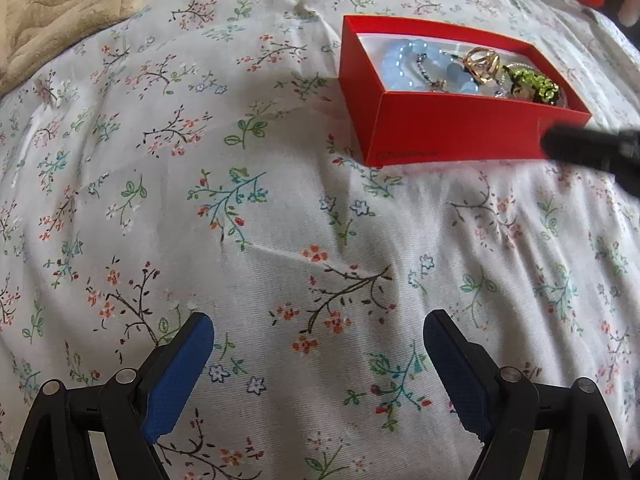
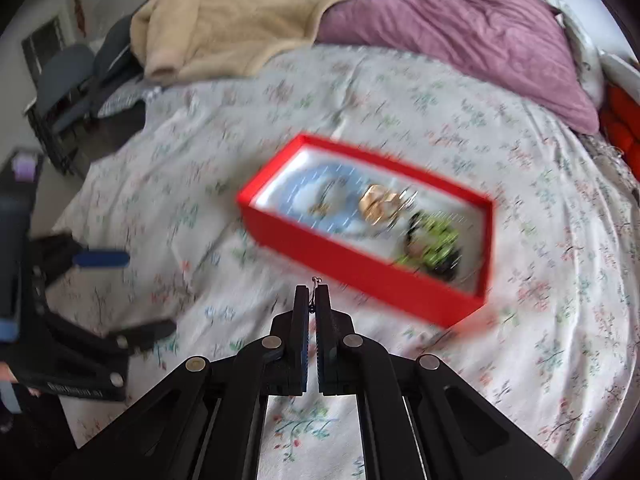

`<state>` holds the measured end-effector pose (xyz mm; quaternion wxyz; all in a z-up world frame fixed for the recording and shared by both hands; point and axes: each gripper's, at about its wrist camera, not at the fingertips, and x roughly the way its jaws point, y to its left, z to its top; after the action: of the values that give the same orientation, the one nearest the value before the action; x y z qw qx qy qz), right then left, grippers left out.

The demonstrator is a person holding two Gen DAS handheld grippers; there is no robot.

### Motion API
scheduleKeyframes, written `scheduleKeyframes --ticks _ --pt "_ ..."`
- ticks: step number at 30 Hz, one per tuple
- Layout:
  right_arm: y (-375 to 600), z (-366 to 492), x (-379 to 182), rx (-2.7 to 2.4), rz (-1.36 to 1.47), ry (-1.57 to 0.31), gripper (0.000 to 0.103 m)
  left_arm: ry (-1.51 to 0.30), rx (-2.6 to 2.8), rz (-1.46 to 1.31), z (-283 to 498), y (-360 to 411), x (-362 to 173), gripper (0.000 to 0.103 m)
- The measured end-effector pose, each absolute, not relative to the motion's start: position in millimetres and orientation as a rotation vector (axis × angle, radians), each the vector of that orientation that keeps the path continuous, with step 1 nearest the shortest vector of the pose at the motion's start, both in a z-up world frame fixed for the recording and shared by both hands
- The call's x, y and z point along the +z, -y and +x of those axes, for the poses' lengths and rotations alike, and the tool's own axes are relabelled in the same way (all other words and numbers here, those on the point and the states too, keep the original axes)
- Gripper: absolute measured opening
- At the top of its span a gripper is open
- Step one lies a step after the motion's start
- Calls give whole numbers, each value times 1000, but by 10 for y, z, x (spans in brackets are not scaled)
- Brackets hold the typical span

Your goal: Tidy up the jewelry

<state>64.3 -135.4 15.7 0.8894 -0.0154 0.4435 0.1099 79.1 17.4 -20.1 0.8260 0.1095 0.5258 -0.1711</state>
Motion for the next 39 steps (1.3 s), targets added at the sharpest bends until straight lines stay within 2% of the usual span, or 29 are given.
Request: scheduleKeyframes --ticks 6,16,18,20,22,28,30,35,39 --pt "1610 802 301 172 43 -884 3 -1112 -375 247 786 -112 -206 89" --pt "1790 1019 235 176 134 -918 5 -1113 -389 256 780 -8 -218 89" --pt "1813 1001 247 177 139 -922 11 -1112 -389 258 780 17 -217 89" --pt "1845 958 276 175 142 -917 33 -1110 -385 261 778 45 -212 89" --pt "1872 885 314 174 149 -911 39 -1106 -383 262 773 74 -202 89" --pt "1915 662 323 120 127 -964 42 -1091 -351 262 746 143 -167 89" --pt "1931 590 301 89 124 -990 46 -1092 -328 255 735 158 -165 90" --pt "1935 441 176 34 124 -1077 58 -1098 -281 221 736 189 -155 102" --pt "1958 366 69 -43 131 -1127 72 -1101 -214 185 759 190 -143 102"
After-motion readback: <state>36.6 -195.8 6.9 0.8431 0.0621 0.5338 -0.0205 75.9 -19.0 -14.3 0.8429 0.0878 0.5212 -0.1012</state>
